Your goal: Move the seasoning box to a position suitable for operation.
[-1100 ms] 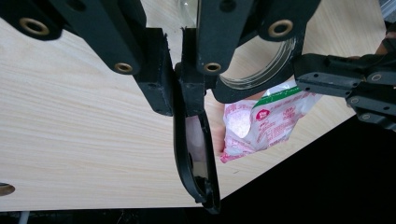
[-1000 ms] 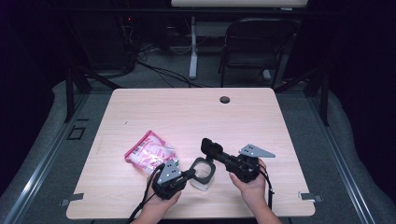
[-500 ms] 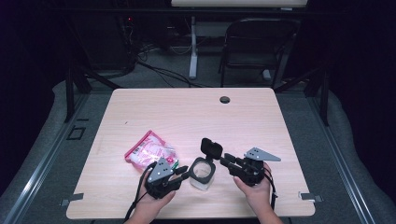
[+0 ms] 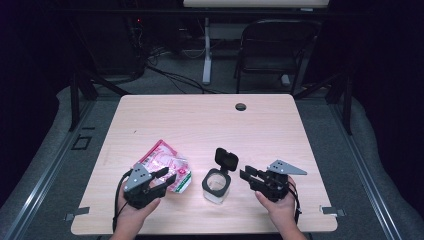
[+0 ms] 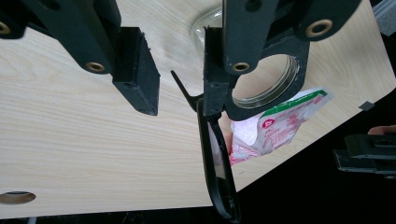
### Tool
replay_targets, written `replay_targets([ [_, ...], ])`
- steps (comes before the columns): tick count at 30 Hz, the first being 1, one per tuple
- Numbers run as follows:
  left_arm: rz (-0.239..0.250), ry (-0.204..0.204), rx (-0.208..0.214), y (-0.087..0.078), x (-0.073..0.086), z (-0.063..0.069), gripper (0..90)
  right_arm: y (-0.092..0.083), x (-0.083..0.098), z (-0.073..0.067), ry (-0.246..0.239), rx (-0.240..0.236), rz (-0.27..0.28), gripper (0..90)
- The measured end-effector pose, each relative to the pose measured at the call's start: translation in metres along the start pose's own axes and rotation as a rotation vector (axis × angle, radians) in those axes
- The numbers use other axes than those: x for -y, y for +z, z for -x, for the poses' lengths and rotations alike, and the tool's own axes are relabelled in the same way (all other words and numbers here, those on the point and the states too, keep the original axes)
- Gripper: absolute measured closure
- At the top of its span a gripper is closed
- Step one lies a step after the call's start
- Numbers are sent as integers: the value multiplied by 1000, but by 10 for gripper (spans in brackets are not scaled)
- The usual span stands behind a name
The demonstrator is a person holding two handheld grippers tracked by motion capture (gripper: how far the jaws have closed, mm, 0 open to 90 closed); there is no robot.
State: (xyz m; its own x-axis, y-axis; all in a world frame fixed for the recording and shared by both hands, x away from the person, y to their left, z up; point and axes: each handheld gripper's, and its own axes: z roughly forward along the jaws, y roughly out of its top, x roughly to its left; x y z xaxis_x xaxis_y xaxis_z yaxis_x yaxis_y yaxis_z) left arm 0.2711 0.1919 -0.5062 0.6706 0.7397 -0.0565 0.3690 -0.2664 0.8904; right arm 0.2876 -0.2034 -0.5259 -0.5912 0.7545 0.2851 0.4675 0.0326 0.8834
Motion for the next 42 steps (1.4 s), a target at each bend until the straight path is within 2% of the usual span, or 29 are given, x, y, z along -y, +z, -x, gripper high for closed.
replay_targets([
  [1,0,0,0,0,0,0,573,0,0,0,-3,3,-4,665],
  [2,-8,-1,-32,-5,4,-6,562,1,0,0,-1,-1,-5,664],
  [3,-8,-1,-32,-5,4,-6,552,1,0,1,-1,-1,-6,664],
  [5,-36,10,-69,-11,11,-14,542,2,0,2,6,0,-5,662],
  [8,-53,15,-77,-13,15,-18,520,3,0,2,11,2,-4,658],
  [9,-64,21,-88,-15,18,-19,512,4,0,3,15,3,1,655],
  [10,-78,48,-100,-15,22,-20,503,4,0,3,15,5,-2,654],
  [13,-95,69,-115,-15,24,-20,481,5,-1,4,19,7,-1,651],
  [19,-101,67,-94,-11,28,-21,473,6,0,6,25,8,-4,648],
  [21,-107,59,-81,-7,31,-21,472,6,0,7,26,9,-4,648],
  [25,-128,68,-54,2,36,-18,463,6,-1,8,35,8,-4,646],
  [29,-142,94,-54,5,38,-16,448,6,-1,8,35,6,-4,644],
  [38,-159,88,-57,11,43,-15,418,5,-1,10,43,5,-2,640],
  [40,-168,106,-54,13,44,-12,414,5,-1,10,45,4,-1,640],
  [41,-175,132,-57,15,44,-9,410,5,-1,11,46,10,-1,640],
  [42,-175,132,-57,15,44,-9,409,5,-1,11,46,10,-1,640],
])
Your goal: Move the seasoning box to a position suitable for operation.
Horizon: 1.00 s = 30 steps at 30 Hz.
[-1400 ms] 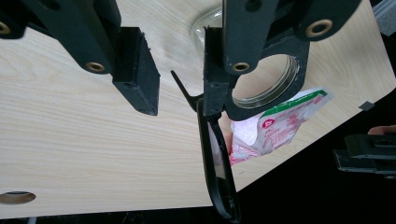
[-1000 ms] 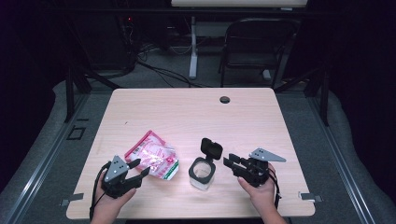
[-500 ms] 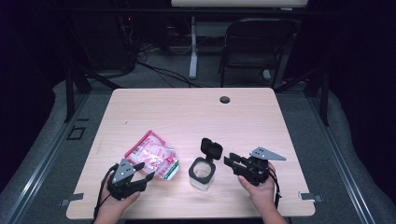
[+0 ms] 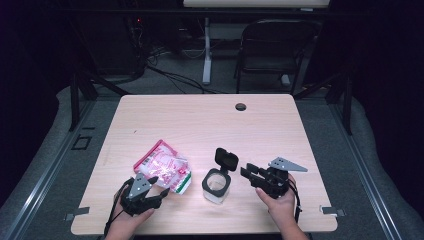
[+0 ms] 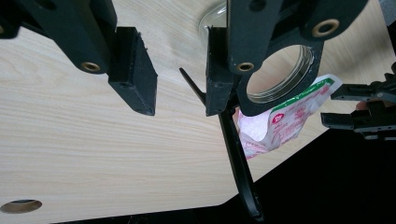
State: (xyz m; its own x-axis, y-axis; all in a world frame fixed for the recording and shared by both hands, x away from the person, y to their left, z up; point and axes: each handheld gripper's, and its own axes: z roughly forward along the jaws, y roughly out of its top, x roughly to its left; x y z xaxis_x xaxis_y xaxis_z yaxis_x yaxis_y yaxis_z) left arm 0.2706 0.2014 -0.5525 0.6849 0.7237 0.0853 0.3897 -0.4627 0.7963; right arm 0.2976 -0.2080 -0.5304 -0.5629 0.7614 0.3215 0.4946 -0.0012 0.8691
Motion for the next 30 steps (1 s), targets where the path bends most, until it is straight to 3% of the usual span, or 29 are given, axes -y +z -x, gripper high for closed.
replay_targets([
  [2,-7,26,-7,0,0,3,407,0,0,1,5,-3,6,640],
  [13,-9,33,16,-1,2,5,380,0,-1,3,17,0,5,638],
  [18,-38,90,-3,-1,3,7,380,1,-1,4,22,-4,2,636],
  [26,-37,86,-27,1,2,7,386,3,-1,5,31,-6,2,636],
  [30,-55,108,-41,7,1,9,409,4,-1,4,30,-9,-4,635],
])
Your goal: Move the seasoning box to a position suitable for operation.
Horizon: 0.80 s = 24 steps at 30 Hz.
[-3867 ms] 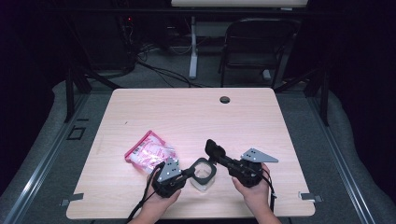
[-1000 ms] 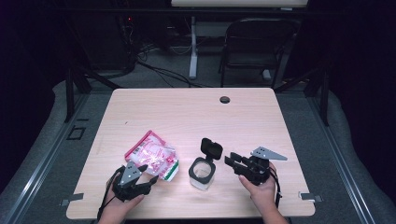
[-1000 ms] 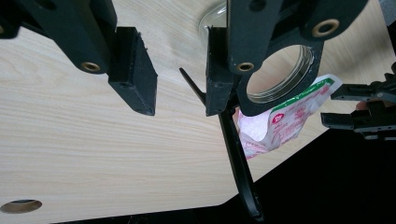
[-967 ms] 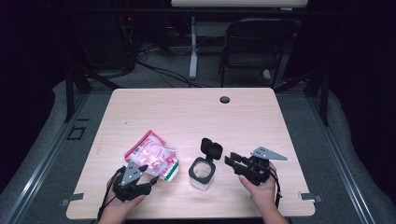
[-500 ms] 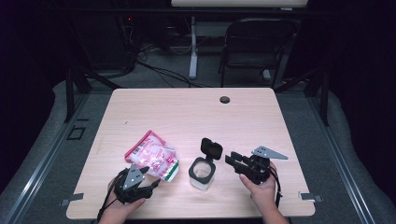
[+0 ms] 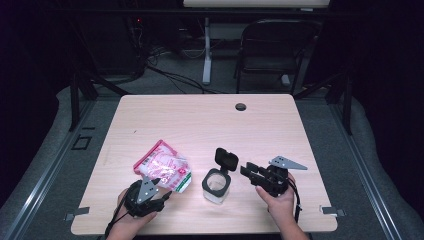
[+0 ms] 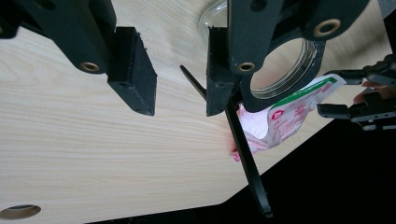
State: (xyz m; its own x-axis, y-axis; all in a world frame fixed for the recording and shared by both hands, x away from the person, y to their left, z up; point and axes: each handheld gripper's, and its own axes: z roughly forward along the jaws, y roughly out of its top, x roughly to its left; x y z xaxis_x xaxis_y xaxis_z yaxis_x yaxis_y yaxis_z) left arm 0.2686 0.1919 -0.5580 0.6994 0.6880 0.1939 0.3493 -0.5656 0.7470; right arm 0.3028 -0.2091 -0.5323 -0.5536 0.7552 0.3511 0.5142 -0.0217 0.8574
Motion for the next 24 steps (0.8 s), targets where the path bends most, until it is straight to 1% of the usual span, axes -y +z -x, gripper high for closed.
replay_targets([
  [3,-8,13,-7,6,-2,1,419,0,0,0,3,1,2,634],
  [5,-4,21,-13,9,-4,2,440,-1,1,0,1,-1,3,633],
  [8,1,21,-19,11,-6,2,461,-2,2,0,4,5,4,633],
  [9,1,25,-16,12,-8,2,485,-4,2,1,5,0,6,633],
  [13,1,22,-15,14,-9,1,506,-5,3,1,6,6,8,633],
  [15,13,10,-16,15,-10,0,536,-7,3,2,8,11,5,633],
  [17,13,2,-15,16,-11,-2,542,-7,4,2,8,12,5,633],
  [19,18,-19,-23,18,-11,-4,573,-9,5,1,8,15,9,632],
  [20,18,-19,-23,18,-11,-4,578,-9,5,1,8,15,9,632],
  [23,25,-43,-24,21,-12,-8,600,-10,5,2,10,19,13,632],
  [24,24,-46,-29,22,-12,-10,627,-11,6,3,12,28,14,632],
])
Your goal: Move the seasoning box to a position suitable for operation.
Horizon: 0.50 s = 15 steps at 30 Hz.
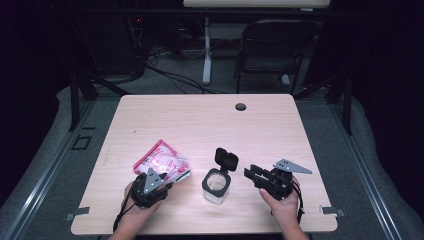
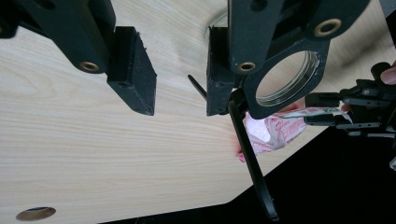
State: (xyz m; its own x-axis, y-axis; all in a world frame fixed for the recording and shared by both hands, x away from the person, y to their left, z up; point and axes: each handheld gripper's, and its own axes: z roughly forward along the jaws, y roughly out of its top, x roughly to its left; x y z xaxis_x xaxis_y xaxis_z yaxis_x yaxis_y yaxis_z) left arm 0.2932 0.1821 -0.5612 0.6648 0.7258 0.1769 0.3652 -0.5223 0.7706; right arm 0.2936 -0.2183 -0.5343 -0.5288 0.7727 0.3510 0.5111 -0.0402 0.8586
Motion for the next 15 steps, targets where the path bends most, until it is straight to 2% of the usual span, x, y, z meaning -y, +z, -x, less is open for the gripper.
replay_targets([
  [5,0,-9,-8,4,0,-3,646,-2,1,1,9,-3,5,632],
  [15,-5,20,-30,9,1,-4,719,-2,2,1,9,1,1,631],
])
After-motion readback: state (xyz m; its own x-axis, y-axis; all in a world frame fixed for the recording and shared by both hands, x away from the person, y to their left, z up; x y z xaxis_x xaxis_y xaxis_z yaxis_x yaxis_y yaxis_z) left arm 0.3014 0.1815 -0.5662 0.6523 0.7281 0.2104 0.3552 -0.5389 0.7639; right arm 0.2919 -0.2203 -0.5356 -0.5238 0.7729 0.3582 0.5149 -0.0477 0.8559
